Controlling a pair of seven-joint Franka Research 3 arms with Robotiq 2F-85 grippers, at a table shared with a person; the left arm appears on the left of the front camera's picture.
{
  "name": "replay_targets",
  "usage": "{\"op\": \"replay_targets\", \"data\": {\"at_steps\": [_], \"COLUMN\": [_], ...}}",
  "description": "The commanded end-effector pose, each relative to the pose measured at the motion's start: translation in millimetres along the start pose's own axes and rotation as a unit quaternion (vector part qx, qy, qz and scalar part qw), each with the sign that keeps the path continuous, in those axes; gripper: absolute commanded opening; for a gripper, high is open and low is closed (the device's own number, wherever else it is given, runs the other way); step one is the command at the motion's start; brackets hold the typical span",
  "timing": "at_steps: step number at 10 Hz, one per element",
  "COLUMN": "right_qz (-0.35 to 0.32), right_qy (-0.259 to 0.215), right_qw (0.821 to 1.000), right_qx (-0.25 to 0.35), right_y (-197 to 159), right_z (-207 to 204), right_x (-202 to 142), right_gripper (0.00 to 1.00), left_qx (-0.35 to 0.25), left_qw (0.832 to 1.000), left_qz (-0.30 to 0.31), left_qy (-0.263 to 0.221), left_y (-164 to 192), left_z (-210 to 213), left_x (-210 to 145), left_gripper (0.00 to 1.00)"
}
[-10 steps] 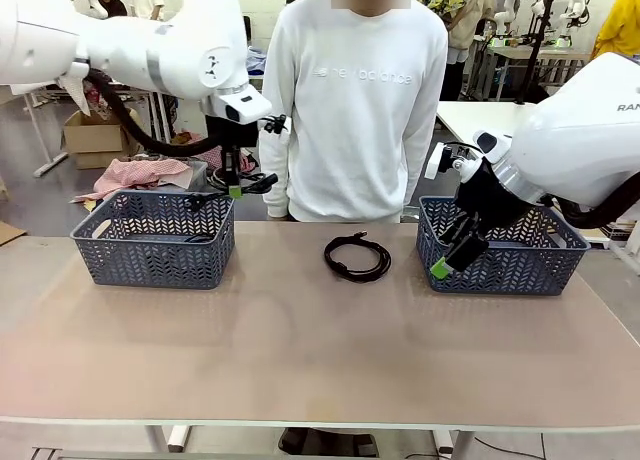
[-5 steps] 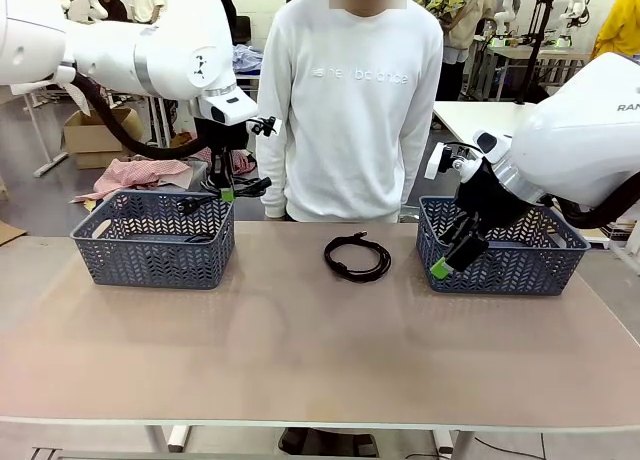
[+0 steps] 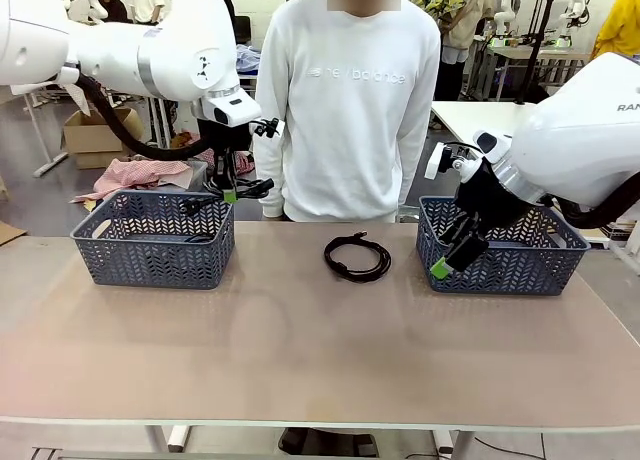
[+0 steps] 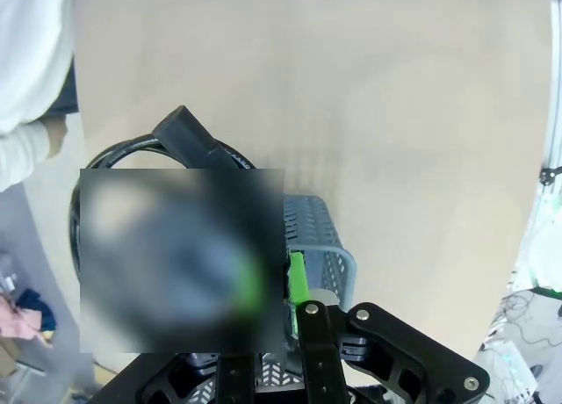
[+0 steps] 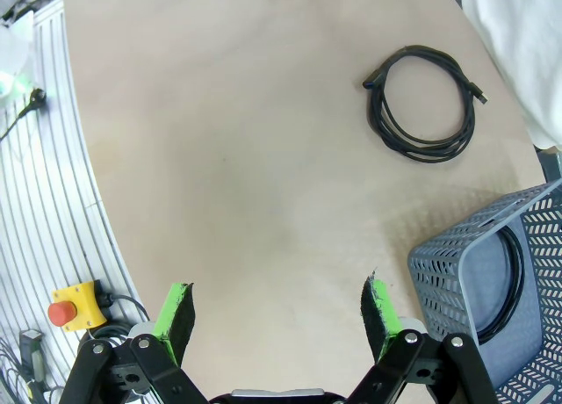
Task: Organize the cables according to human instructions.
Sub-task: Pick up a bundle of cables and place it in the basket indicated by the human.
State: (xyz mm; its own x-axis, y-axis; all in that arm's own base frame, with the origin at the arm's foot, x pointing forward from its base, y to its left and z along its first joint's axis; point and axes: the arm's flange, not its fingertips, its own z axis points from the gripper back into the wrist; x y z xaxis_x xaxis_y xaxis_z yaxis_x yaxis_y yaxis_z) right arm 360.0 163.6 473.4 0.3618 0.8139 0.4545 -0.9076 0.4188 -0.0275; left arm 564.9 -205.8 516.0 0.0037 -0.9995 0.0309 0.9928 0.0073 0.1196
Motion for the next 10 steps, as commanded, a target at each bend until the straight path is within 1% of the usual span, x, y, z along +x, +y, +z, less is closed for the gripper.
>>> {"op": "replay_targets", "data": {"at_steps": [1,3,4,5,7,10], "right_qz": [-0.001,-0.001,-0.001,-0.001,-0.001,-0.001], "right_qy": [0.001,0.001,0.001,0.001,0.001,0.001], "right_qw": [1.0,1.0,1.0,1.0,1.0,1.0], "right_qx": [0.0,0.0,0.0,0.0,0.0,0.0], "right_y": [0,0,0,0,0,0], "right_z": [1,1,1,1,1,1], "right_x": [2,2,2,2,2,2], "right_gripper": [1.0,1.0,1.0,1.0,1.0,1.0], "left_qx": [0.008,0.017,0.024,0.03,0.037,0.031], "left_qw": [1.0,0.998,0.997,0.995,0.994,0.994], "left_qz": [-0.027,-0.054,-0.071,-0.088,-0.095,-0.099], "left_qy": [-0.005,0.014,0.013,0.023,0.03,0.022], "left_y": [-5,-14,-19,-22,-21,-17], "left_z": [6,5,5,3,-5,-21], "left_x": [-38,-71,-83,-96,-119,-137], "left_gripper": [0.15,0.15,0.15,0.15,0.15,0.15]}}
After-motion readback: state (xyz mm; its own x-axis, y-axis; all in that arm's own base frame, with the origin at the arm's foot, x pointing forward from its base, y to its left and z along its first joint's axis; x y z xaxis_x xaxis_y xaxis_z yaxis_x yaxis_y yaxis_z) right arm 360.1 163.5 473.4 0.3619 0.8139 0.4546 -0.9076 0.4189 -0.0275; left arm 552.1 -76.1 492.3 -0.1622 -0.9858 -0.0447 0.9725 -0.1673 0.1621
